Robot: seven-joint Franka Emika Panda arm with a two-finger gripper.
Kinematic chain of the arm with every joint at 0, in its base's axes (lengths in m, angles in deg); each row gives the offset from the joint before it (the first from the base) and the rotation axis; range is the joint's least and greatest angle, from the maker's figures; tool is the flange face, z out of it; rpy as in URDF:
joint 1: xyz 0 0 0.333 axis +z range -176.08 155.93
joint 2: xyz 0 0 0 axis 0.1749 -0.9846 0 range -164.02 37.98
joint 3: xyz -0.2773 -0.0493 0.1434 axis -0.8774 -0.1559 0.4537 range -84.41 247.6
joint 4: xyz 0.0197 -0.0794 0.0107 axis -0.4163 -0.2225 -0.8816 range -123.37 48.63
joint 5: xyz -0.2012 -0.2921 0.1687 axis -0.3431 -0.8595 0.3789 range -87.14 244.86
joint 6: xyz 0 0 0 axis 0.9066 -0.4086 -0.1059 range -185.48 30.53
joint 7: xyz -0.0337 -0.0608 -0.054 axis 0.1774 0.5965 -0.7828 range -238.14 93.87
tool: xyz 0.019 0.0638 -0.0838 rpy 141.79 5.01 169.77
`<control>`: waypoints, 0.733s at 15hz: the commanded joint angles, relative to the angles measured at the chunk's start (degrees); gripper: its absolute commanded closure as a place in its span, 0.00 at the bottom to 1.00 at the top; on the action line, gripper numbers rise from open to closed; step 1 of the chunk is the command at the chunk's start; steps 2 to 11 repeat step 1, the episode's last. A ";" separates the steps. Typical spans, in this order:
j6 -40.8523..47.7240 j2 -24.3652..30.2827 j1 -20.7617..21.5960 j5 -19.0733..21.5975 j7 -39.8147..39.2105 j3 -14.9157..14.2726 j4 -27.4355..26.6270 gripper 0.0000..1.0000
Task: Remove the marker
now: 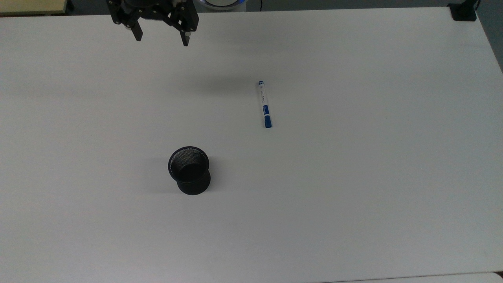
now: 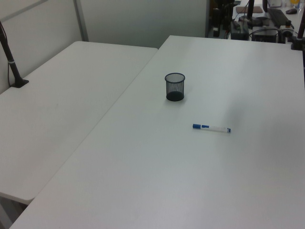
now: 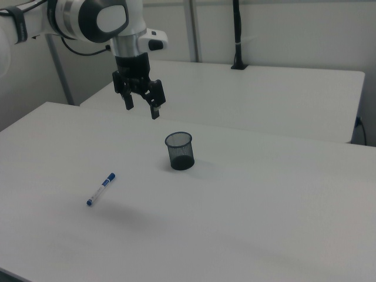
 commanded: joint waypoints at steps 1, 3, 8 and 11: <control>0.51 0.98 -0.22 -0.78 -0.47 0.13 -0.70 0.00; 0.51 0.98 -0.22 -0.78 -0.47 0.13 -0.70 0.00; 0.51 0.98 -0.22 -0.78 -0.47 0.13 -0.70 0.00; 0.51 0.98 -0.22 -0.78 -0.47 0.13 -0.70 0.00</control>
